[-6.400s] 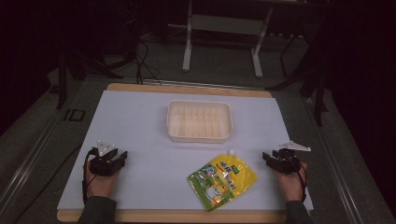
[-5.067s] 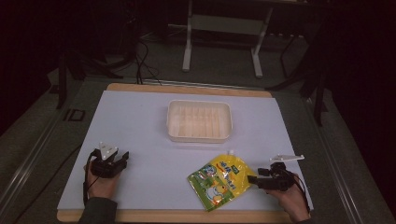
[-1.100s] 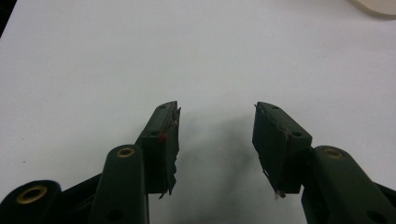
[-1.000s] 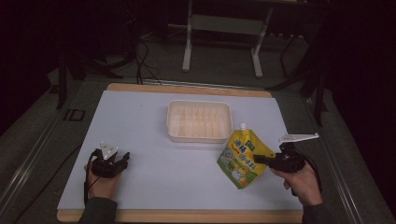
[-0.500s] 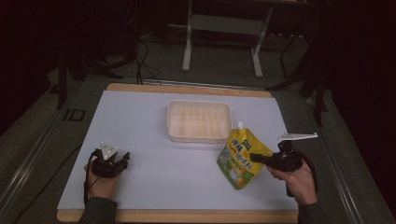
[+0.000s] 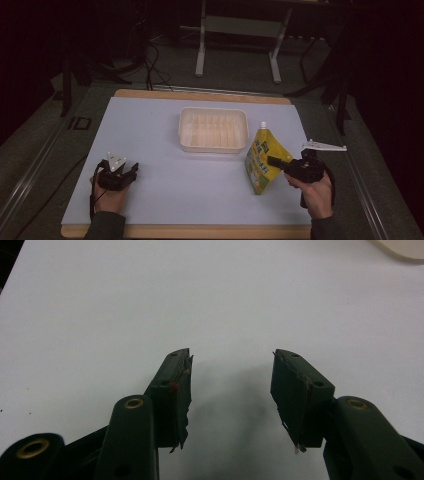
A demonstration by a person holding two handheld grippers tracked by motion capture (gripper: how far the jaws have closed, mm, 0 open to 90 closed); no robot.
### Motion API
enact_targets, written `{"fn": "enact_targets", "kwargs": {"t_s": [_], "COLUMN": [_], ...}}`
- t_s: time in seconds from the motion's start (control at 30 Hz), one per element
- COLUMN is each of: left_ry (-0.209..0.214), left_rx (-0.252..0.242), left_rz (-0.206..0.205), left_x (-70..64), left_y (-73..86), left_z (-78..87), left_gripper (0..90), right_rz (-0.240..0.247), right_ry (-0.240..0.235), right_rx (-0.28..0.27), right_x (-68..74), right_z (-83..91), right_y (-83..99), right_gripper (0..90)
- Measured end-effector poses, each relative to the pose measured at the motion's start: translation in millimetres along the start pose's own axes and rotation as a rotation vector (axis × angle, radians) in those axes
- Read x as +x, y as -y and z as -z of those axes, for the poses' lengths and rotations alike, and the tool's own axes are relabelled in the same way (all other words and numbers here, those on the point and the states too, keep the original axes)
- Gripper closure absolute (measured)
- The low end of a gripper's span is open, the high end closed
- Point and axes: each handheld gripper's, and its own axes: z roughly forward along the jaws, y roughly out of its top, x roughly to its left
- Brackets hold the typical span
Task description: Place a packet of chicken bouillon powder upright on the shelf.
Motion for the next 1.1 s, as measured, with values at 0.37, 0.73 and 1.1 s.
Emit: {"fn": "enact_targets", "kwargs": {"t_s": [0.37,0.73,1.1], "left_ry": [-0.003,-0.005,-0.002], "left_rx": [-0.005,-0.007,-0.011], "left_rz": [0.005,0.005,0.009], "left_x": [0.3,0.1,0.5], "left_y": [0.1,0.3,0.4], "left_z": [0.4,0.5,0.9], "left_gripper": [49.2,49.1,49.2], "right_rz": [0.05,0.092,0.113], "right_ry": [-0.026,-0.026,-0.035], "right_rx": [-0.046,-0.069,-0.091], "right_x": [11.5,21.7,30.5], "right_z": [-6.3,-16.2,-20.8], "right_y": [-5.0,-12.0,-19.6], "right_gripper": [90.0,90.0,90.0]}}
